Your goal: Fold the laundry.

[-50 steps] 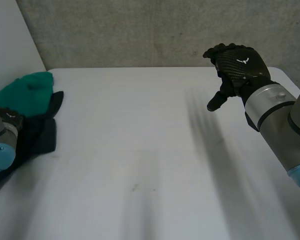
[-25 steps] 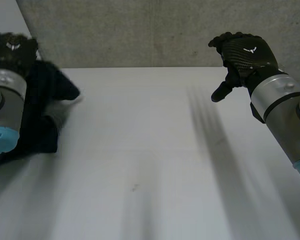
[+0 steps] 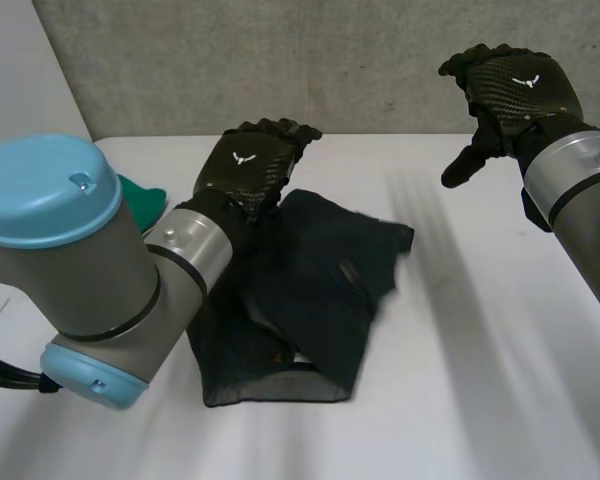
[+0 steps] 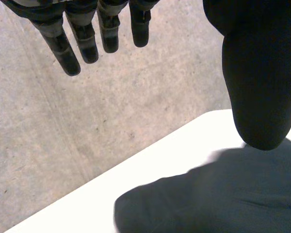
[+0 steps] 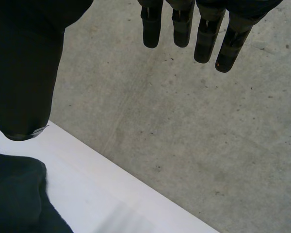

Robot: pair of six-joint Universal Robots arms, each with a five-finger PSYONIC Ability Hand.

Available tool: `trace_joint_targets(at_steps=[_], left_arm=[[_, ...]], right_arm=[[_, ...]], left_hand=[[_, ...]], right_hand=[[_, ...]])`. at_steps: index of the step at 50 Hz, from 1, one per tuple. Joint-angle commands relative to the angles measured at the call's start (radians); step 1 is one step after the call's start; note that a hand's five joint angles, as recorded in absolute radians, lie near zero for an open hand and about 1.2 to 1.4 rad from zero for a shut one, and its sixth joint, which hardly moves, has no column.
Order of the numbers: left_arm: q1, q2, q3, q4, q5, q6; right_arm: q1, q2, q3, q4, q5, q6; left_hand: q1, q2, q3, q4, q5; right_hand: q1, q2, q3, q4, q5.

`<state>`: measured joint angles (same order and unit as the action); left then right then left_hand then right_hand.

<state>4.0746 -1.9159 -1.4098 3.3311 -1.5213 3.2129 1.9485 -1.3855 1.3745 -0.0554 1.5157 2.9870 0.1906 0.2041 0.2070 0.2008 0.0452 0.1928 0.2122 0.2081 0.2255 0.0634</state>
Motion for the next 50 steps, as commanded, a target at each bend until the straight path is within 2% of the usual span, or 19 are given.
trace_joint_targets(at_steps=[1, 4, 7, 12, 16, 19, 23, 25, 29, 35, 39, 41, 42, 46, 50], left_arm=[[0.168, 0.011, 0.008, 0.001, 0.001, 0.123], [0.219, 0.011, 0.008, 0.001, 0.003, 0.160], [0.271, 0.015, 0.003, -0.008, 0.004, 0.194], [0.337, 0.011, -0.012, 0.001, 0.006, 0.266], [0.412, -0.029, -0.003, 0.002, 0.010, 0.327], [0.483, -0.090, 0.008, 0.001, 0.016, 0.390], [0.538, -0.161, 0.020, 0.002, 0.019, 0.438], [0.553, -0.193, 0.026, 0.002, 0.027, 0.447], [0.566, -0.279, 0.052, 0.010, 0.093, 0.450], [0.576, -0.382, 0.100, 0.042, 0.131, 0.456], [0.578, -0.431, 0.149, 0.045, 0.130, 0.493], [0.580, -0.451, 0.172, 0.044, 0.127, 0.515], [0.583, -0.469, 0.195, 0.044, 0.121, 0.534], [0.598, -0.511, 0.235, 0.045, 0.080, 0.594], [0.612, -0.535, 0.258, 0.045, 0.041, 0.648]], right_arm=[[0.003, 0.000, -0.011, 0.017, -0.002, -0.003], [0.007, 0.002, -0.017, 0.037, -0.011, -0.011], [0.018, 0.006, -0.023, 0.094, -0.058, -0.068], [0.035, 0.031, -0.012, 0.227, -0.149, -0.245], [0.099, 0.081, 0.008, 0.269, -0.170, -0.322], [0.164, 0.105, 0.030, 0.255, -0.166, -0.335], [0.190, 0.124, 0.078, 0.192, -0.164, -0.335], [0.194, 0.143, 0.106, 0.154, -0.167, -0.336], [0.230, 0.184, 0.155, 0.059, -0.163, -0.353], [0.248, 0.235, 0.169, 0.035, -0.147, -0.381], [0.247, 0.237, 0.170, 0.037, -0.131, -0.387], [0.244, 0.237, 0.170, 0.035, -0.126, -0.385], [0.240, 0.233, 0.172, 0.035, -0.123, -0.387], [0.237, 0.230, 0.172, 0.035, -0.120, -0.385], [0.236, 0.230, 0.173, 0.037, -0.120, -0.385]], left_hand=[[-0.016, -0.030, -0.032, -0.026, -0.045], [-0.016, -0.030, -0.032, -0.026, -0.045], [-0.016, -0.030, -0.032, -0.026, -0.045], [-0.016, -0.030, -0.032, -0.026, -0.045], [-0.009, -0.023, -0.026, -0.020, -0.039], [-0.006, -0.020, -0.023, -0.017, -0.036], [-0.009, -0.023, -0.026, -0.020, -0.039], [-0.009, -0.023, -0.026, -0.020, -0.039], [-0.006, -0.020, -0.023, -0.017, -0.036], [0.026, 0.012, 0.009, 0.016, -0.003], [0.196, 0.182, 0.179, 0.185, 0.166], [0.366, 0.352, 0.349, 0.355, 0.336], [0.535, 0.522, 0.519, 0.525, 0.506], [0.794, 0.781, 0.778, 0.784, 0.765], [0.900, 0.887, 0.884, 0.890, 0.871]], right_hand=[[-0.018, -0.038, -0.034, -0.051, -0.063], [-0.018, -0.038, -0.034, -0.051, -0.063], [-0.018, -0.038, -0.034, -0.051, -0.063], [-0.018, -0.038, -0.034, -0.051, -0.063], [-0.018, -0.038, -0.034, -0.051, -0.063], [-0.018, -0.038, -0.034, -0.051, -0.063], [-0.018, -0.038, -0.034, -0.051, -0.063], [-0.018, -0.038, -0.034, -0.051, -0.063], [-0.018, -0.038, -0.034, -0.051, -0.063], [-0.018, -0.038, -0.034, -0.051, -0.063], [-0.018, -0.038, -0.034, -0.051, -0.063], [-0.018, -0.038, -0.034, -0.051, -0.063], [-0.018, -0.038, -0.034, -0.051, -0.063], [-0.018, -0.038, -0.034, -0.051, -0.063], [-0.018, -0.038, -0.034, -0.051, -0.063]])
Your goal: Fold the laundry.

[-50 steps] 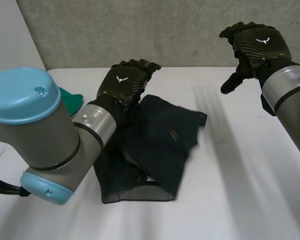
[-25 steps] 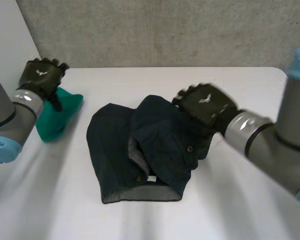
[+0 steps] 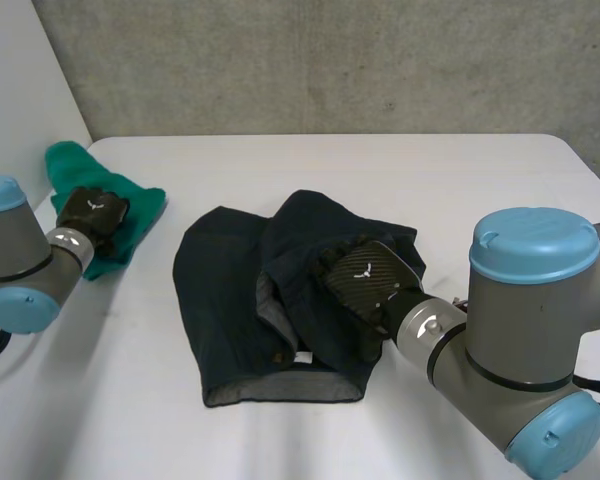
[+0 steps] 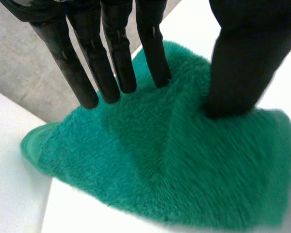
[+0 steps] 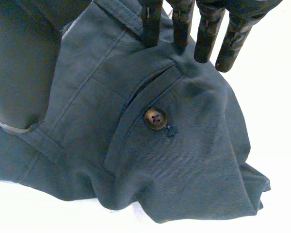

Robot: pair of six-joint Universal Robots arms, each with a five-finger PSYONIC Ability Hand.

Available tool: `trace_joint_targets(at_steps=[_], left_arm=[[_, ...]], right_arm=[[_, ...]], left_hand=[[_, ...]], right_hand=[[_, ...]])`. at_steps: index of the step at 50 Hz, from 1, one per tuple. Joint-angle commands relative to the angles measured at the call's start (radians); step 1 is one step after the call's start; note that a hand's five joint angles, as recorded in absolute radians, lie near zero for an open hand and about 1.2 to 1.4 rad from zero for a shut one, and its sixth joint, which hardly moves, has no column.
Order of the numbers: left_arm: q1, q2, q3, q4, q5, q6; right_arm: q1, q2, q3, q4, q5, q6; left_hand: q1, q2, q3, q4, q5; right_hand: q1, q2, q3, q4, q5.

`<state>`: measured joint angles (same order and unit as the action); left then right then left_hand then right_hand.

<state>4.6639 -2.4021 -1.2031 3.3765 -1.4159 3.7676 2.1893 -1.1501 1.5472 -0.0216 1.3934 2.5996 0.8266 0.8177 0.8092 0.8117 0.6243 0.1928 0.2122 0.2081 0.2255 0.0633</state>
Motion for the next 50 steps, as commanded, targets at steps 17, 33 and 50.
trace_joint_targets(at_steps=[17, 33, 50], left_arm=[[0.091, -0.054, 0.128, 0.265, -0.373, 0.363], [0.021, 0.167, -0.113, 0.288, -0.327, 0.258], [-0.281, 0.520, -0.470, -0.072, -0.198, -0.138]], right_arm=[[0.001, -0.006, 0.005, 0.000, 0.001, 0.002], [-0.006, -0.056, -0.009, 0.000, -0.001, 0.004], [0.024, -0.094, -0.101, -0.014, -0.024, -0.038]], left_hand=[[0.570, 0.579, 0.587, 0.585, 0.597], [-0.652, -0.643, -0.635, -0.637, -0.624], [-0.637, -0.628, -0.619, -0.622, -0.609]], right_hand=[[-0.018, -0.038, -0.034, -0.051, -0.063], [-0.018, -0.038, -0.034, -0.051, -0.063], [-0.018, -0.038, -0.034, -0.051, -0.063]])
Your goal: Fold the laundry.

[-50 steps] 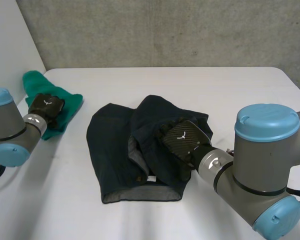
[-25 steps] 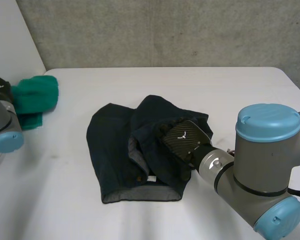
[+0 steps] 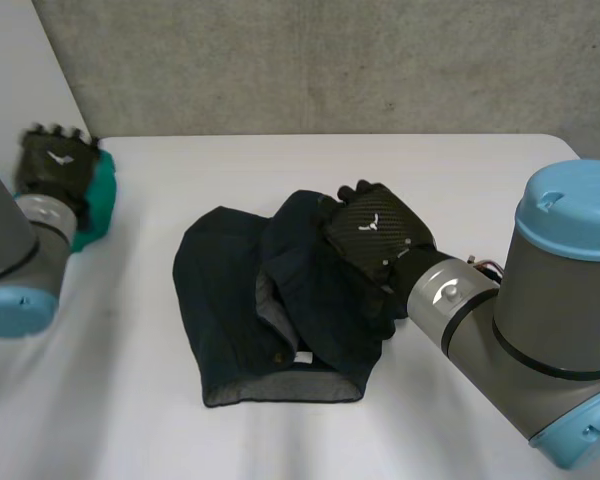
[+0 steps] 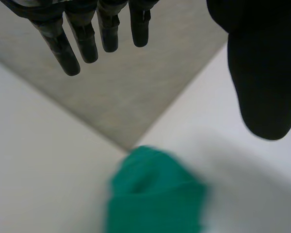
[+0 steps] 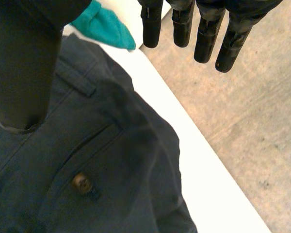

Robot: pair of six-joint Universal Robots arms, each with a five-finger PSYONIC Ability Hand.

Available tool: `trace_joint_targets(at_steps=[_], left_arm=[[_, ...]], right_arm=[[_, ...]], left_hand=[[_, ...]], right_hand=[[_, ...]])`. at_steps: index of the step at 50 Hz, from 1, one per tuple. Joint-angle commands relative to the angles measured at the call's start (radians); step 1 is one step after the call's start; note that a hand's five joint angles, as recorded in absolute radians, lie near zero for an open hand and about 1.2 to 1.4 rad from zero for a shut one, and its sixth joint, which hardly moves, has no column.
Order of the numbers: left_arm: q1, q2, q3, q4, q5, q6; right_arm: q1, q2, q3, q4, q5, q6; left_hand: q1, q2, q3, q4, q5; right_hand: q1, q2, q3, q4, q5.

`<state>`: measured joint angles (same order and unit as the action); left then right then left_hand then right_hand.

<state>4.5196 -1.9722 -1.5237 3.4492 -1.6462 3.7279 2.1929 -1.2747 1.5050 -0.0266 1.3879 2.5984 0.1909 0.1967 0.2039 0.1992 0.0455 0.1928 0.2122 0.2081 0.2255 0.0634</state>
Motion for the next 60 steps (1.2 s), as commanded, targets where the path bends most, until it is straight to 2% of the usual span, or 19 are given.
trace_joint_targets(at_steps=[1, 5, 10, 17, 22, 25, 28, 29, 32, 35, 39, 45, 46, 47, 49, 53, 55, 60], left_arm=[[-0.154, 0.099, -0.171, -0.150, 0.032, -0.105], [-0.201, 0.139, -0.251, -0.146, 0.026, -0.112], [-0.195, 0.165, -0.306, -0.145, 0.000, -0.117], [-0.140, 0.216, -0.326, -0.145, -0.012, -0.155], [-0.120, 0.256, -0.326, -0.146, -0.006, -0.226], [-0.119, 0.273, -0.326, -0.148, -0.006, -0.237], [-0.117, 0.279, -0.326, -0.148, -0.007, -0.235], [-0.114, 0.279, -0.325, -0.148, -0.007, -0.232], [-0.109, 0.280, -0.320, -0.148, -0.006, -0.229], [-0.096, 0.280, -0.316, -0.148, -0.006, -0.229], [-0.085, 0.280, -0.311, -0.148, 0.000, -0.227], [-0.096, 0.279, -0.308, -0.147, 0.000, -0.227], [-0.097, 0.279, -0.308, -0.146, 0.002, -0.227], [-0.102, 0.276, -0.306, -0.146, 0.000, -0.227], [-0.108, 0.273, -0.306, -0.143, 0.002, -0.226], [-0.131, 0.262, -0.289, -0.139, 0.000, -0.226], [-0.139, 0.256, -0.277, -0.131, 0.002, -0.226], [-0.155, 0.219, -0.243, -0.108, 0.032, -0.224]], right_arm=[[0.025, 0.046, -0.071, -0.010, -0.020, -0.055], [0.045, 0.152, -0.137, -0.009, -0.039, -0.188], [0.067, 0.274, -0.238, 0.002, -0.036, -0.366], [0.067, 0.362, -0.299, 0.011, -0.061, -0.382], [0.059, 0.364, -0.319, 0.021, -0.047, -0.330], [0.051, 0.329, -0.304, 0.020, -0.005, -0.298], [-0.024, 0.258, -0.276, 0.007, 0.084, -0.290], [-0.095, 0.218, -0.263, 0.004, 0.129, -0.293], [-0.197, 0.172, -0.258, 0.004, 0.161, -0.300], [-0.303, 0.150, -0.270, -0.001, 0.131, -0.322], [-0.454, 0.172, -0.345, -0.021, 0.025, -0.350], [-0.551, 0.294, -0.477, -0.113, -0.044, -0.354], [-0.559, 0.311, -0.495, -0.128, -0.043, -0.351], [-0.573, 0.331, -0.518, -0.147, -0.029, -0.350], [-0.585, 0.342, -0.529, -0.156, -0.011, -0.347], [-0.587, 0.336, -0.517, -0.145, 0.083, -0.317], [-0.578, 0.295, -0.465, -0.113, 0.135, -0.250], [-0.570, 0.077, -0.315, 0.026, 0.155, -0.063]], left_hand=[[0.005, -0.001, -0.008, -0.003, -0.024], [0.011, 0.005, -0.002, 0.003, -0.018], [0.011, 0.005, -0.002, 0.003, -0.018], [0.011, 0.005, -0.002, 0.003, -0.018], [0.011, 0.005, -0.002, 0.003, -0.018], [0.008, 0.002, -0.005, 0.000, -0.021], [0.005, -0.001, -0.008, -0.003, -0.024], [0.002, -0.004, -0.011, -0.006, -0.027], [0.002, -0.004, -0.011, -0.006, -0.027], [0.002, -0.004, -0.011, -0.006, -0.027], [-0.001, -0.007, -0.014, -0.009, -0.030], [-0.004, -0.010, -0.017, -0.012, -0.033], [-0.004, -0.010, -0.017, -0.012, -0.033], [-0.004, -0.010, -0.017, -0.012, -0.033], [-0.004, -0.010, -0.017, -0.012, -0.033], [-0.007, -0.013, -0.020, -0.015, -0.036], [-0.004, -0.010, -0.017, -0.012, -0.033], [-0.001, -0.007, -0.014, -0.009, -0.030]], right_hand=[[-0.018, -0.038, -0.034, -0.051, -0.063], [-0.018, -0.038, -0.034, -0.051, -0.063], [-0.018, -0.038, -0.034, -0.051, -0.063], [-0.018, -0.038, -0.034, -0.051, -0.063], [1.201, 1.182, 1.186, 1.168, 1.156], [1.203, 1.184, 1.188, 1.171, 1.158], [1.203, 1.184, 1.188, 1.171, 1.158], [1.203, 1.184, 1.188, 1.171, 1.158], [1.203, 1.184, 1.188, 1.171, 1.158], [1.203, 1.184, 1.188, 1.171, 1.158], [1.203, 1.184, 1.188, 1.171, 1.158], [1.203, 1.184, 1.188, 1.171, 1.158], [1.018, 0.999, 1.003, 0.986, 0.973], [0.430, 0.410, 0.414, 0.397, 0.384], [0.029, 0.010, 0.014, -0.004, -0.016], [-0.018, -0.038, -0.034, -0.051, -0.063], [-0.018, -0.038, -0.034, -0.051, -0.063], [-0.018, -0.038, -0.034, -0.051, -0.063]])
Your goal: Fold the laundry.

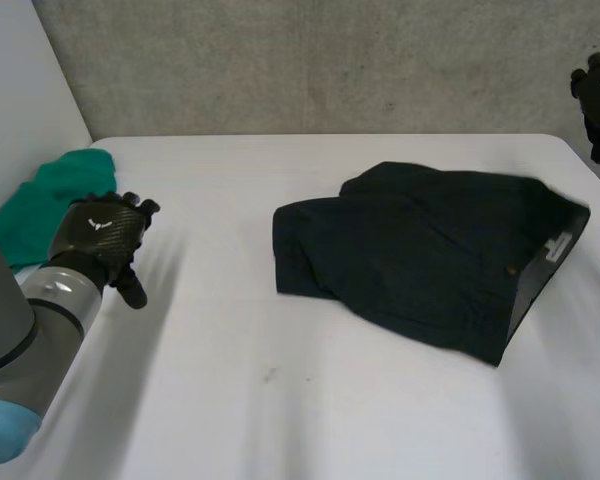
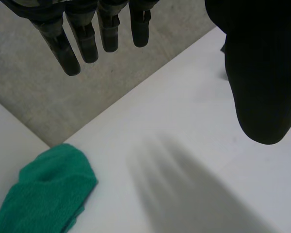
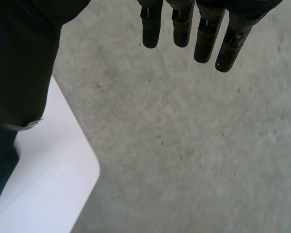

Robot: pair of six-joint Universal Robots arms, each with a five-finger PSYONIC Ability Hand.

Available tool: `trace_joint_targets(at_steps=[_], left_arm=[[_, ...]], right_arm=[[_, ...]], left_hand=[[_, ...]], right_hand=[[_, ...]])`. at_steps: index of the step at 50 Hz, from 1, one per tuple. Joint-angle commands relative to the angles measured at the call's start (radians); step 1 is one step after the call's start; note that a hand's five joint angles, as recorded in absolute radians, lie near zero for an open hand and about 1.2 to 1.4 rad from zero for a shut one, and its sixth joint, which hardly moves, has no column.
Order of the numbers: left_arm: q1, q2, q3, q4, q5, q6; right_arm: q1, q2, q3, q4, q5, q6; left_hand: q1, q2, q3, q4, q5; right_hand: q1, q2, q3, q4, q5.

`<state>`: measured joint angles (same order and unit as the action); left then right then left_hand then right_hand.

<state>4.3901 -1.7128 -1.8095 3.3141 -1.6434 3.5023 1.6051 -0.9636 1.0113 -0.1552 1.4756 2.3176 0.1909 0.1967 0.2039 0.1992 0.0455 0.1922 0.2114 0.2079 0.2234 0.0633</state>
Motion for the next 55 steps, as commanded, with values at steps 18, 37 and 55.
trace_joint_targets(at_steps=[18, 37, 55], left_arm=[[-0.103, -0.436, 0.433, 0.056, 0.249, -0.002], [-0.146, -0.492, 0.450, 0.084, 0.237, -0.006], [-0.156, -0.458, 0.414, 0.084, 0.235, -0.017]], right_arm=[[0.206, -0.455, 0.825, 0.235, -0.155, 0.454], [0.219, -0.273, 0.923, -0.106, -0.003, 0.393], [0.216, -0.303, 0.880, -0.150, -0.006, 0.335]], left_hand=[[0.046, 0.040, 0.033, 0.038, 0.017], [0.046, 0.040, 0.033, 0.038, 0.017], [0.026, 0.020, 0.013, 0.017, -0.004]], right_hand=[[0.092, 0.073, 0.077, 0.061, 0.047], [0.421, 0.402, 0.406, 0.390, 0.376], [1.204, 1.185, 1.188, 1.173, 1.158]])
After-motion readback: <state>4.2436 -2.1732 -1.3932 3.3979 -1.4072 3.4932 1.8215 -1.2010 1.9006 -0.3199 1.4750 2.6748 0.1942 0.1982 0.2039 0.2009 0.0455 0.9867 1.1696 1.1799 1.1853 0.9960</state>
